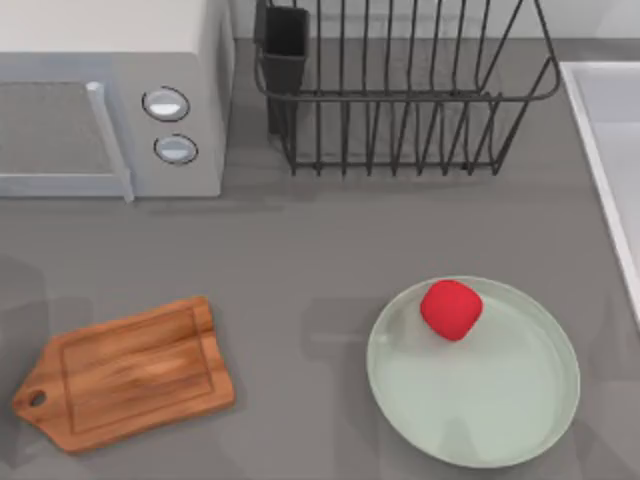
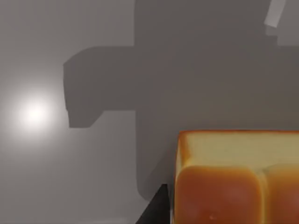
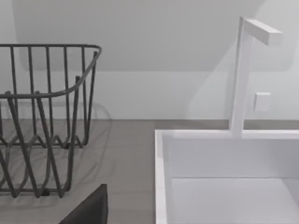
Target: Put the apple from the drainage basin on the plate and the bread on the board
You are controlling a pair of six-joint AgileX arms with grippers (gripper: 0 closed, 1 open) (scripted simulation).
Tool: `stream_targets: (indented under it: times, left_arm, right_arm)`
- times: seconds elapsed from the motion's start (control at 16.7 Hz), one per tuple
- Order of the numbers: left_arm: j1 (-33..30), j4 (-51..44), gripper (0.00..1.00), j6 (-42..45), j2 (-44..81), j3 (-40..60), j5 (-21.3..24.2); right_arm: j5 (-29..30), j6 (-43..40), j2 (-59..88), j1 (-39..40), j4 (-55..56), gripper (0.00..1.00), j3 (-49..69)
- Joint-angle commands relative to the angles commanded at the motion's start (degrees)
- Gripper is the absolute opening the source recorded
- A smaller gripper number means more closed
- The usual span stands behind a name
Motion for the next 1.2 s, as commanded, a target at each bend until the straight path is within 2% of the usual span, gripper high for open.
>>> stream_targets:
  times: [0.42, 0.6, 1.2]
  left_arm:
    - [0.0, 0.0, 0.0, 0.0, 0.0, 0.0, 0.0]
    - [-0.1, -3.5, 0.0, -1.0, -2.4, 1.1, 0.2]
    - [-0.3, -23.5, 0.0, -1.3, -9.9, 13.4, 0.2]
  right_arm:
    - [0.0, 0.0, 0.0, 0.0, 0.0, 1.0, 0.0]
    - [0.0, 0.0, 0.0, 0.0, 0.0, 1.0, 0.0]
    - [0.0, 0.0, 0.0, 0.0, 0.0, 1.0, 0.0]
